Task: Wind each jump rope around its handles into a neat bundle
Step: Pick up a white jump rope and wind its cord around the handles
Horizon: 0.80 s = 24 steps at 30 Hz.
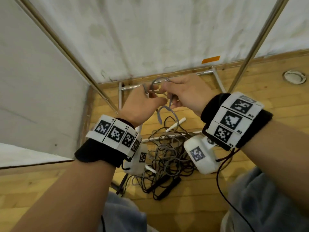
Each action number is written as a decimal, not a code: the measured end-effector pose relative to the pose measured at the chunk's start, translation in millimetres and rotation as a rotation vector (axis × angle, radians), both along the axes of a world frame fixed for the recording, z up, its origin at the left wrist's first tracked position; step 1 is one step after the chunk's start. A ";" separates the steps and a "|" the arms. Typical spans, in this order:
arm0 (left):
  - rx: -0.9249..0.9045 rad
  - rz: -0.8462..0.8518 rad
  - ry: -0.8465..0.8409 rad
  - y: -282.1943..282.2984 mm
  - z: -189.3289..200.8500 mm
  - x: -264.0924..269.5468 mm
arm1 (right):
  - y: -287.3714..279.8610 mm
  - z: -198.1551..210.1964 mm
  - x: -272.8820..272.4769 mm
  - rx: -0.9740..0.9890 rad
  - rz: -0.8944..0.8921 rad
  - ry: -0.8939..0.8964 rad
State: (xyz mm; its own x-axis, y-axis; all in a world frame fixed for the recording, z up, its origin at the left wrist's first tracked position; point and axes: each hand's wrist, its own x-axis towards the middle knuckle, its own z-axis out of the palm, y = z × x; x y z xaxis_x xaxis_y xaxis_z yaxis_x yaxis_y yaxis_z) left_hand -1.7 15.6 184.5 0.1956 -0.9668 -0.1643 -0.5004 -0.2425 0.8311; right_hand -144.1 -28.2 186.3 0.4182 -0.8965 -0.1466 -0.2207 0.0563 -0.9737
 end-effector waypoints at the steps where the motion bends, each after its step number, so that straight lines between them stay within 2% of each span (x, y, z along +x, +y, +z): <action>1: -0.022 -0.030 -0.013 -0.2 0.5 -3.7 | 0.1 3.5 -0.7 -0.015 -0.023 -0.019; 5: -0.053 0.010 -0.031 -0.4 4.4 -8.6 | 0.6 17.3 -3.1 0.013 -0.119 -0.115; 9: -0.044 -0.060 -0.175 7.0 4.8 -12.1 | -0.9 32.3 -3.0 0.104 -0.180 -0.255; 12: -0.029 -0.164 -0.092 12.2 6.6 -18.9 | 0.1 41.7 -1.4 0.174 -0.128 -0.374; 15: -0.105 -0.126 -0.070 13.6 8.9 -26.0 | -1.8 47.5 -2.0 0.154 -0.112 -0.437; 16: -0.125 -0.088 -0.050 12.9 9.2 -27.4 | -3.1 46.5 -3.8 0.114 -0.111 -0.402; 18: -0.192 0.025 -0.004 11.3 14.4 -28.2 | -3.7 39.4 -8.5 0.020 -0.064 -0.191; 22: -0.337 0.229 0.055 9.2 25.5 -18.3 | 11.9 18.1 -19.2 -0.047 0.325 0.287; 24: -0.394 0.306 0.102 9.2 31.5 -9.6 | 17.0 12.9 -25.6 -0.232 0.440 0.543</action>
State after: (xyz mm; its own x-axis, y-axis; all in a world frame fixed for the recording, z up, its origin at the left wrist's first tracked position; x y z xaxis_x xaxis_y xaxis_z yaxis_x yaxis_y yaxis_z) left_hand -11.4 24.8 216.0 0.4815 -0.8601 0.1687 -0.3672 -0.0232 0.9299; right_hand -169.7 -11.2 199.2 0.6687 -0.6957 -0.2625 -0.6302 -0.3429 -0.6966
